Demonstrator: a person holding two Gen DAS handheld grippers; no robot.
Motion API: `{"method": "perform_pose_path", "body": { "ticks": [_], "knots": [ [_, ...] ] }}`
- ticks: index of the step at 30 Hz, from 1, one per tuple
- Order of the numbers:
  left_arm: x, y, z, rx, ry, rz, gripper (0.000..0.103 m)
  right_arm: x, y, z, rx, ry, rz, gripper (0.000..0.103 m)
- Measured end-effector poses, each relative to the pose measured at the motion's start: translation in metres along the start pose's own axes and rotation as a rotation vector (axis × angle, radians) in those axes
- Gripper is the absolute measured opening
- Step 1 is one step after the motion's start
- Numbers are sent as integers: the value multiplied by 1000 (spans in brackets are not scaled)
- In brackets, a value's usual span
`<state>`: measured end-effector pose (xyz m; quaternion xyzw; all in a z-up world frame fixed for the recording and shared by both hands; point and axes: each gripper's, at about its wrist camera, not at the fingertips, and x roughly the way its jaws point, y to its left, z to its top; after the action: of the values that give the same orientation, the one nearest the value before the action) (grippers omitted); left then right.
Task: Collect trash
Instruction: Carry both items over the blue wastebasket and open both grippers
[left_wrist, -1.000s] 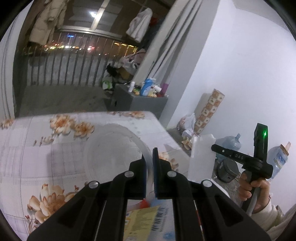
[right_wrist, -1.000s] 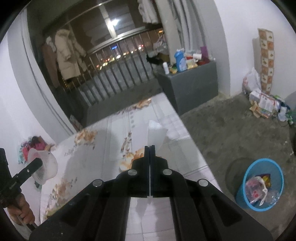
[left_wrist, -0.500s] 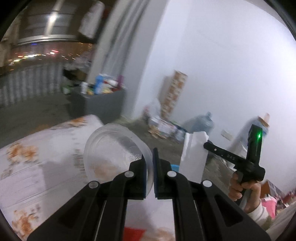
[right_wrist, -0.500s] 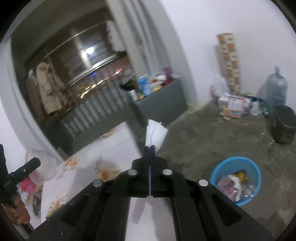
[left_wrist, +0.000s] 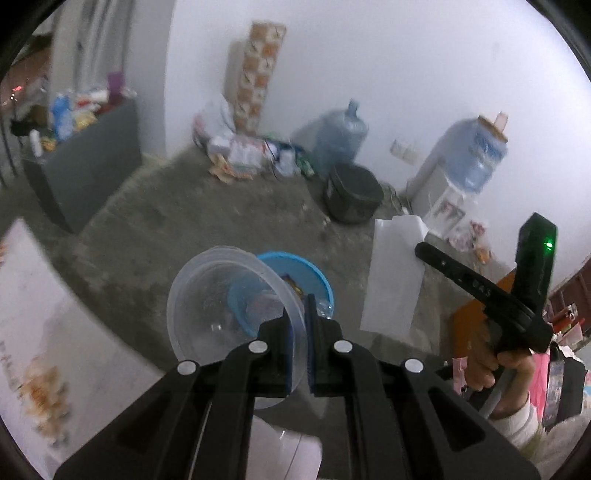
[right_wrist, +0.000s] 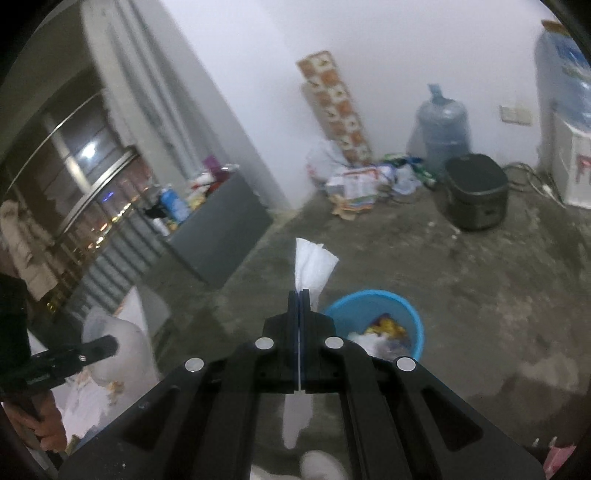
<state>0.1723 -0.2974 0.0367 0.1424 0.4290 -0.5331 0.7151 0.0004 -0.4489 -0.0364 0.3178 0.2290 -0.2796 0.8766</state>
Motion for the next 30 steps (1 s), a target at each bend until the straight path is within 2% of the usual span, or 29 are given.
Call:
{"method": "perform_pose_path", "body": {
  "ticks": [4, 10, 16, 18, 19, 20, 21, 22, 23, 25, 26, 28, 30],
  "knots": [
    [63, -11, 20, 8, 71, -10, 5, 30, -21, 3, 25, 34, -33, 0],
    [136, -5, 45, -7, 88, -34, 5, 77, -45, 12, 80, 93, -26, 0],
    [189, -5, 51, -7, 119, -55, 5, 120, -70, 9, 174, 139, -9, 0],
    [209, -5, 52, -12, 135, -64, 5, 140, -83, 1, 217, 167, -28, 0],
    [226, -5, 50, -16, 168, -74, 6, 148, -89, -4, 232, 183, -36, 3],
    [239, -5, 48, -19, 190, -71, 11, 159, -97, -11, 244, 207, -60, 6],
    [249, -5, 45, -25, 210, -65, 25, 170, -105, -19, 250, 244, -100, 11],
    [260, -4, 42, -37, 231, -58, 33, 178, -110, -25, 256, 275, -130, 21],
    [269, -3, 39, -51, 252, -56, 41, 182, -116, -32, 264, 303, -154, 22],
    [277, -2, 35, -72, 268, -64, 41, 179, -123, -40, 282, 319, -159, 23],
    [277, -3, 34, -84, 268, -73, 43, 174, -124, -42, 287, 314, -155, 29],
    [275, -4, 32, -92, 262, -85, 45, 160, -125, -45, 284, 293, -159, 34],
    [270, -7, 34, -79, 255, -86, 45, 146, -125, -46, 286, 275, -165, 35]
  ]
}}
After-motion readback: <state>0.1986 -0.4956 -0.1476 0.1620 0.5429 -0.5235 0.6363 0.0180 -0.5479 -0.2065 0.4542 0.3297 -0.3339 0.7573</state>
